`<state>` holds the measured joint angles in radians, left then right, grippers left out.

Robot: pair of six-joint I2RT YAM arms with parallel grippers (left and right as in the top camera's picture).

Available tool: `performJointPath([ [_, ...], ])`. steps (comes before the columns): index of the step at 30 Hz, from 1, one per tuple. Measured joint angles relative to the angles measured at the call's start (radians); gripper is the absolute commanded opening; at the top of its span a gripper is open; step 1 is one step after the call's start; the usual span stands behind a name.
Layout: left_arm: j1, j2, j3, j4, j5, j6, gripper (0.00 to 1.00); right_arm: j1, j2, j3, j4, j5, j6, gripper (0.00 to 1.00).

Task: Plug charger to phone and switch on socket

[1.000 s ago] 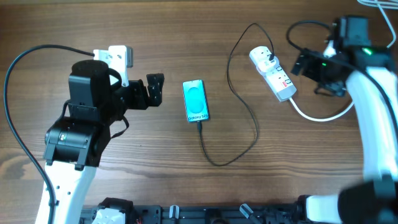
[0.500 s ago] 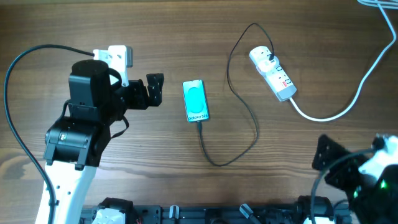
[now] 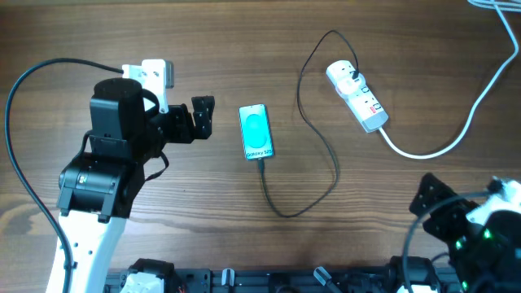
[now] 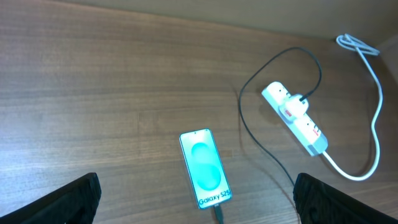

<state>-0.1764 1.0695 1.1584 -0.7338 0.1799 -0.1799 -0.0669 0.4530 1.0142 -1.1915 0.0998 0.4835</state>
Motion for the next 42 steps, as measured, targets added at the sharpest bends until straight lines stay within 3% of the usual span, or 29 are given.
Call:
performJointPath([
  [3, 0.000, 0.000, 0.000, 0.001, 0.000, 0.000, 1.00, 0.000, -0.039, -0.213, 0.279, -0.083, -0.135, 1.00],
  [5, 0.000, 0.000, 0.000, 0.000, 0.000, 0.000, 1.00, 0.000, -0.158, -0.392, 0.484, -0.199, -0.237, 1.00],
  [11, 0.000, 0.000, 0.000, 0.000, 0.000, 0.000, 1.00, 0.000, -0.412, -0.762, 0.936, -0.287, -0.306, 1.00],
  [17, 0.000, 0.000, 0.000, 0.000, 0.000, 0.000, 1.00, 0.000, -0.436, -0.970, 1.272, -0.302, -0.368, 1.00],
  [25, 0.000, 0.000, 0.000, 0.000, 0.000, 0.000, 1.00, 0.000, -0.438, -1.007, 1.203, -0.298, -0.536, 1.00],
  [42, 0.000, 0.000, 0.000, 0.000, 0.000, 0.000, 1.00, 0.000, -0.438, -1.007, 1.191, -0.196, -0.473, 1.00],
])
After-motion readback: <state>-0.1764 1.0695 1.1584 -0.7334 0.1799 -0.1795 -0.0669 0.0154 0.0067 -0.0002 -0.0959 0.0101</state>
